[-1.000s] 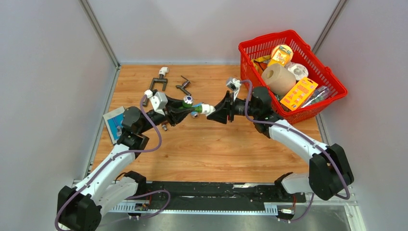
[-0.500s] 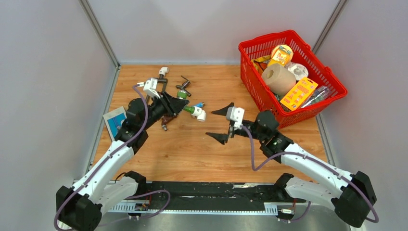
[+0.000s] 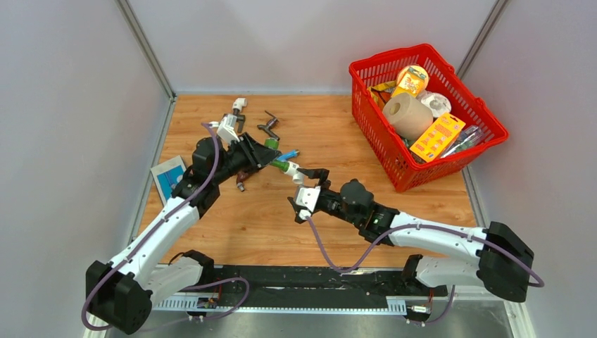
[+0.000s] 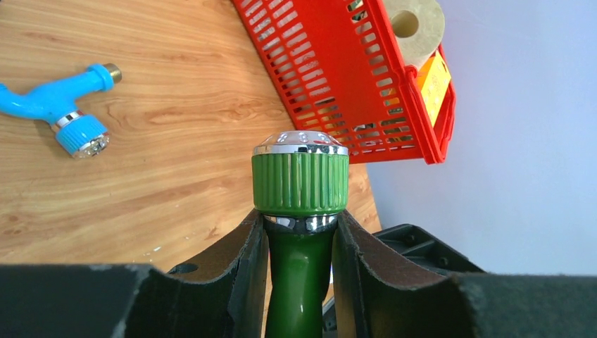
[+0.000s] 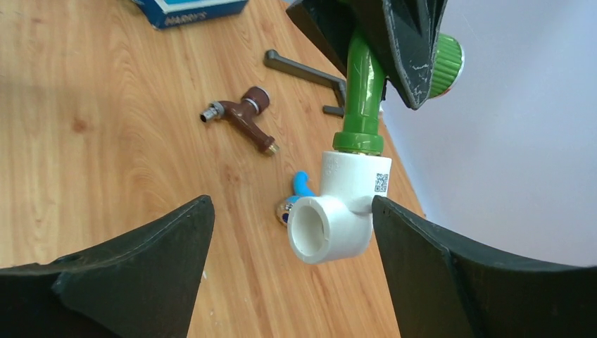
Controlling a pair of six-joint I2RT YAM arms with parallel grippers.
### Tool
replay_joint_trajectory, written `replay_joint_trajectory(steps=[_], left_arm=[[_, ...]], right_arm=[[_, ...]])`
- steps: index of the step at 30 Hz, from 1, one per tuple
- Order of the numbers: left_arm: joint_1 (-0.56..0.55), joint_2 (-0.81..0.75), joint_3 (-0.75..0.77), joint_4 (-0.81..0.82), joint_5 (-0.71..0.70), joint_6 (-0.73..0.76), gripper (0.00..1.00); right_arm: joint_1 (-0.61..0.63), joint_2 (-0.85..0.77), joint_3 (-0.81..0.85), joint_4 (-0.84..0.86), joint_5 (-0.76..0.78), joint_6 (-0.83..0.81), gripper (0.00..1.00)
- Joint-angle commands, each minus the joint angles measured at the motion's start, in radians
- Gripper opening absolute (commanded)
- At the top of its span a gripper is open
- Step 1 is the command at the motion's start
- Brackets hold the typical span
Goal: Install the water faucets
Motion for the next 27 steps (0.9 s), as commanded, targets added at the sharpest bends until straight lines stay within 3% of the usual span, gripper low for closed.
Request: replay_joint_trajectory(steps=[1, 8, 14, 20, 24, 25, 27], left_arm=[[0.0, 0.0, 0.061, 0.046, 0.057, -0.047, 0.0], [0.002, 0.009, 0.079, 0.042, 0.121, -0.056, 0.0], [0.0, 0.025, 0.099, 0.013, 0.149, -0.038, 0.0], [0.002, 0.037, 0.131, -0.018, 0.15, 0.075, 0.0], [0.002, 0.042, 0.153, 0.009, 0.205, 0.263, 0.0], [0.0, 0.042, 0.16, 0.034, 0.253, 0.339, 0.0], [0.002, 0.043, 0.166, 0.074, 0.349, 0.46, 0.0]], right_arm=[[0.046, 0.061, -0.004, 0.168, 0.234, -0.132, 0.87], [0.069, 0.141, -0.045, 0.36, 0.354, -0.165, 0.78], [0.069, 0.182, -0.044, 0.405, 0.383, -0.191, 0.73], [0.063, 0.123, 0.019, 0.211, 0.233, -0.111, 0.4], [0.01, 0.083, 0.108, 0.005, -0.012, 0.027, 0.07], [-0.015, 0.075, 0.125, -0.029, -0.069, 0.065, 0.01], [-0.071, 0.055, 0.143, -0.063, -0.215, 0.14, 0.0]])
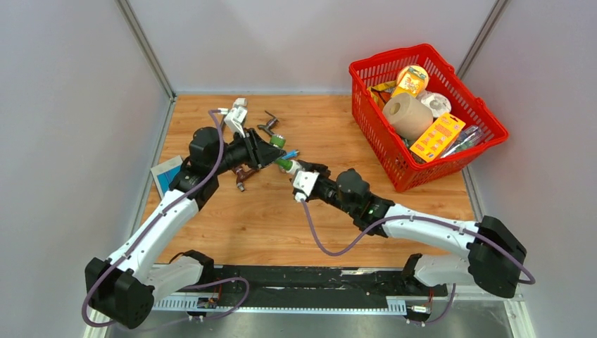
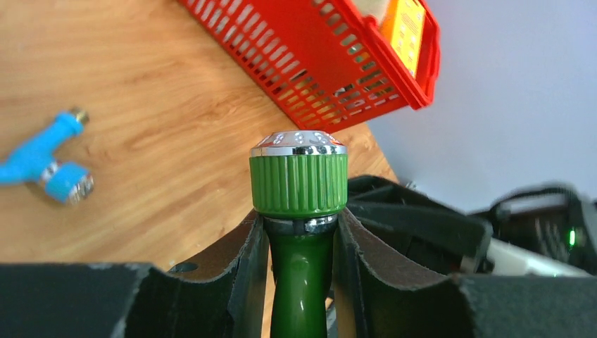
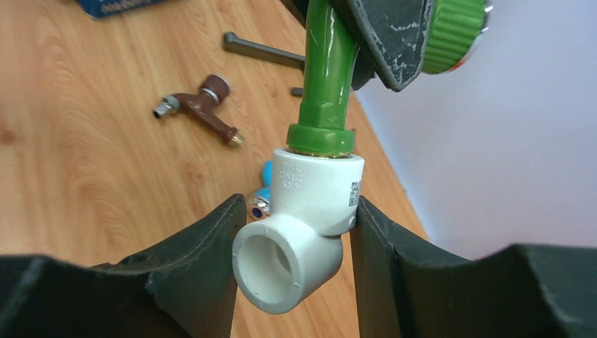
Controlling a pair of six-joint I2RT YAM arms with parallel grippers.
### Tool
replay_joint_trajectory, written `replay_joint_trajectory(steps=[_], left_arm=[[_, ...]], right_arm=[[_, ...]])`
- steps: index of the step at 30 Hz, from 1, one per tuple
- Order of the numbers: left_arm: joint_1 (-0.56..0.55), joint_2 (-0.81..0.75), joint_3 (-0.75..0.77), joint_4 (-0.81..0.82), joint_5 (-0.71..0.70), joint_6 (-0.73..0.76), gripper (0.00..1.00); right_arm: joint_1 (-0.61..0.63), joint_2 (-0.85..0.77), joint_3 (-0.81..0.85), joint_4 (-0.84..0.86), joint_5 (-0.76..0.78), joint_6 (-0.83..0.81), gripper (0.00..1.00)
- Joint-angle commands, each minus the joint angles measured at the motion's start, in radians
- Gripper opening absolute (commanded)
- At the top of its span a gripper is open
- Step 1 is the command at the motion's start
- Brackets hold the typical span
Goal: Install the water faucets
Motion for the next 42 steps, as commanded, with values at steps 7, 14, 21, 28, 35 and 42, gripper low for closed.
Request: replay_joint_trajectory(steps=[7, 14, 21, 28, 35, 42], left_arm=[[-0.007, -0.007, 0.078, 0.153, 0.422, 0.615, 0.0], [-0.007, -0.011, 0.037, 0.277, 0.704, 0.649, 0.0], [-0.007, -0.065, 0.019, 0.147, 0.648, 0.73, 0.0], [-0.007, -0.051, -0.03, 0.17, 0.179, 0.442, 0.0], [-0.007, -0.074, -0.072, 0.223, -0.115, 0.074, 0.0], [-0.007, -0.034, -0.067, 0.249, -0.104, -0.155, 0.0]], right_arm=[[-0.297, -0.057, 0.149, -0.17, -0.848, 0.429, 0.0], [-0.42, 0.062, 0.232, -0.17, -1.2, 0.642, 0.0], [-0.445, 0.052, 0.252, -0.193, -1.036, 0.727, 0.47], [-0.436, -0.074, 0.208, -0.216, -0.742, 0.626, 0.73], [-0.267, -0.215, 0.019, -0.072, -0.473, 0.399, 0.8], [-0.083, -0.172, -0.055, 0.027, -0.209, 0.207, 0.82]])
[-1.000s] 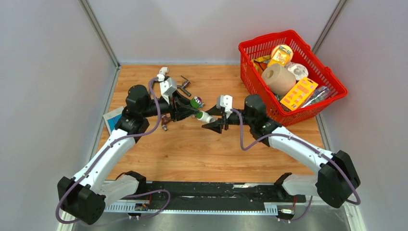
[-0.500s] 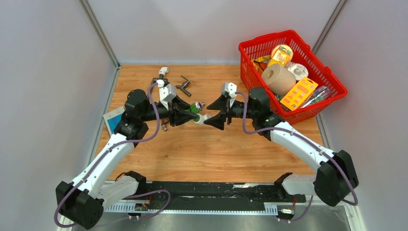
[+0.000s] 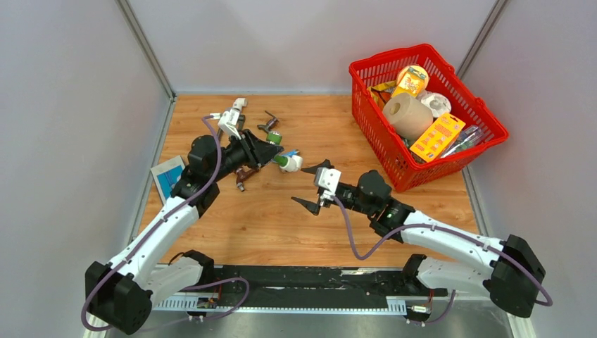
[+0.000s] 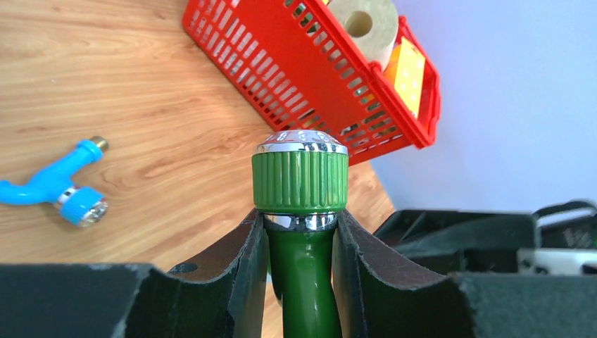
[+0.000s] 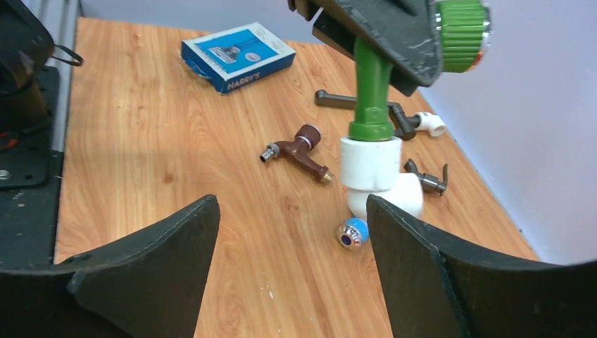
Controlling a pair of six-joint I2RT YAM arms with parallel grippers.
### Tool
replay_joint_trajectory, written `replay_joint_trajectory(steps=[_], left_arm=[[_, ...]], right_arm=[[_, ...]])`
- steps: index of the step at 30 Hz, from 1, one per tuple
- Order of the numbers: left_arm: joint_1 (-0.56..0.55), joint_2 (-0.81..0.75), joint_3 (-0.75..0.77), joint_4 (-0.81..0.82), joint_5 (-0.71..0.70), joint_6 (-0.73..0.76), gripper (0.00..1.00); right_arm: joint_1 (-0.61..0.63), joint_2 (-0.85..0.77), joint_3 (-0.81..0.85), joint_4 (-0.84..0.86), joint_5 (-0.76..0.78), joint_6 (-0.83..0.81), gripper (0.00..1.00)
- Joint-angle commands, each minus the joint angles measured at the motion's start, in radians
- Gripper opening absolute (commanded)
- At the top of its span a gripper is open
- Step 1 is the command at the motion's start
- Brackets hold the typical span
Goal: Install the water faucets
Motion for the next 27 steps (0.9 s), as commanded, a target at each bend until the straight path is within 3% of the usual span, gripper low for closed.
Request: replay_joint_trajectory(steps=[1, 6, 16, 23, 27], left_arm=[[0.0, 0.012, 0.019, 0.096, -0.01, -0.193, 0.0], [0.0, 0.019, 0.016, 0.108, 0.013, -0.228, 0.0], [0.0, 0.034, 0.004, 0.149, 0.06, -0.267, 0.0], [-0.007, 0.029, -0.039, 0.266, 0.114, -0.377, 0.0], [-0.016, 0.017, -0.031, 0.269, 0.114, -0.386, 0.0]], right_arm=[[0.07, 0.048, -0.015, 0.129, 0.24, -0.159, 0.82], [0.079, 0.093, -0.018, 0.224, 0.331, -0.176, 0.82], [0.077, 0.196, 0.014, 0.23, 0.314, -0.193, 0.76], [0.077, 0.265, 0.026, 0.275, 0.332, -0.183, 0.75], [0.079, 0.301, 0.026, 0.304, 0.391, -0.179, 0.69]])
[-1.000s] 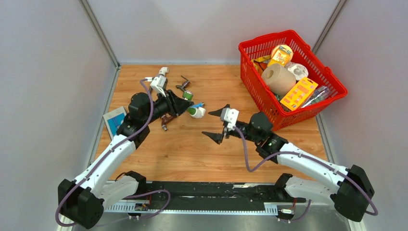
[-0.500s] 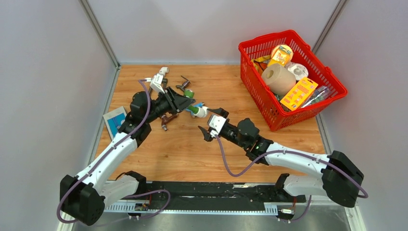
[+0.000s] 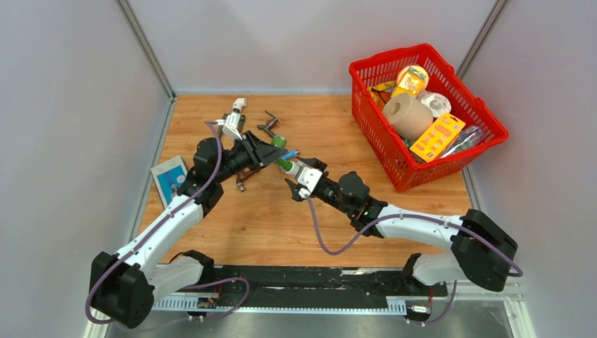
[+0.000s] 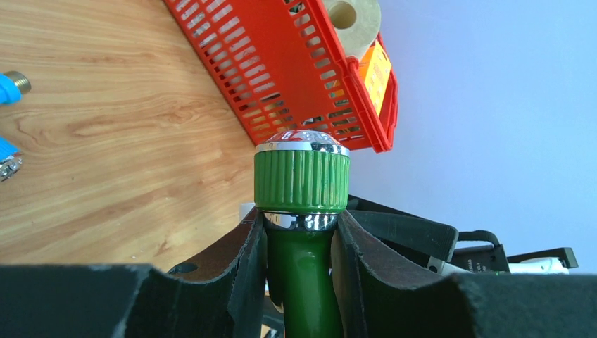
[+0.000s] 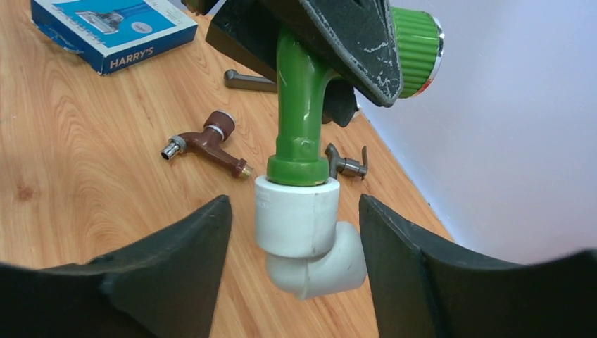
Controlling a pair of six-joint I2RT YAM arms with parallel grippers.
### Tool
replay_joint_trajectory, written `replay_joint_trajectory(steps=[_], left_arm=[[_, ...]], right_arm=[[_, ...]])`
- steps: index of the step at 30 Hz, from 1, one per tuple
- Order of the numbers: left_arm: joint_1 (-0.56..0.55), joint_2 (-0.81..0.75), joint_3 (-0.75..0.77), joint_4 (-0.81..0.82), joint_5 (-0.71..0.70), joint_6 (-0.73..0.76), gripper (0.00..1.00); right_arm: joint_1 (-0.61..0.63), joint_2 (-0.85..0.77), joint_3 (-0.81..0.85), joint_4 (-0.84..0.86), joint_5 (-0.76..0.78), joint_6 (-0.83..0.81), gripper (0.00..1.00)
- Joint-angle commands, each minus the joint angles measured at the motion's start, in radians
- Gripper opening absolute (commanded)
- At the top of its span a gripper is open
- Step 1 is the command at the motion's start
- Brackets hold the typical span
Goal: Install the water faucets
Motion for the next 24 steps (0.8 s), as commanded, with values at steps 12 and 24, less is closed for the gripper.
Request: replay_joint_trajectory(steps=[12, 24], left_arm=[[-0.011, -0.002, 0.181, 0.027, 0.439, 0.543, 0.0], [-0.013, 0.021, 0.278, -0.211, 0.615, 0.964, 0.0]], right_arm=[[-0.132, -0.066, 0.155, -0.325, -0.515, 0.108, 0.0], [-0.25, -0.068, 0.267, -0.535, -0.82, 0.157, 0.03]])
